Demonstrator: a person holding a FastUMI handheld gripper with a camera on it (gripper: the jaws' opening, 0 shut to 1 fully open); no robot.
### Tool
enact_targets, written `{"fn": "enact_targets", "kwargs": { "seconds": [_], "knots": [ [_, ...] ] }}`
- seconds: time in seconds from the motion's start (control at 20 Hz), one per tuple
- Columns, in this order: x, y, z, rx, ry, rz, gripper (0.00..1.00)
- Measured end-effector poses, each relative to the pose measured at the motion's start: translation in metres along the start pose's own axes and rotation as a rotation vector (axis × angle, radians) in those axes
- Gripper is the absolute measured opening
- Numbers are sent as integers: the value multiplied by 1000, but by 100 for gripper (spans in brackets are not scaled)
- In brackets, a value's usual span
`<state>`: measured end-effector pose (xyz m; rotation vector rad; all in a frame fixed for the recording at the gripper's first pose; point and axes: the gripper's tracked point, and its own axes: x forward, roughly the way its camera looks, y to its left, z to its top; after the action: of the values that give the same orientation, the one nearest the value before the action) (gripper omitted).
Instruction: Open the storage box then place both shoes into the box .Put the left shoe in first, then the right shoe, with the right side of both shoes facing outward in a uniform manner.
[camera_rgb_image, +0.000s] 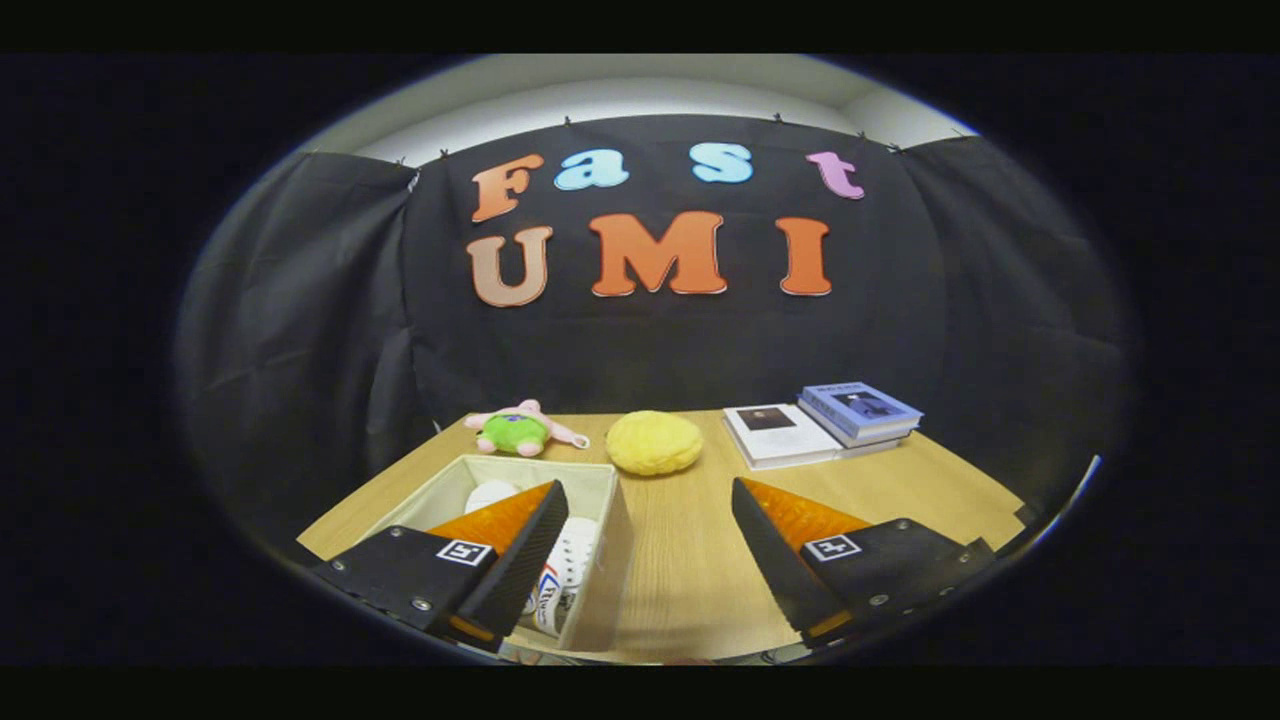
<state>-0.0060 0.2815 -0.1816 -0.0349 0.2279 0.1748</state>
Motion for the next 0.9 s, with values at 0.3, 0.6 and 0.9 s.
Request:
{"fn": "enact_targets", "kwargs": {
  "seconds": [0.3,0.6,0.9],
  "knots": [
    [-19,-69,53,4,-93,-19,98],
    [-43,-132,84,-55,-155,-57,98],
    [-69,-172,100,-26,-232,-83,97]
  ]
}}
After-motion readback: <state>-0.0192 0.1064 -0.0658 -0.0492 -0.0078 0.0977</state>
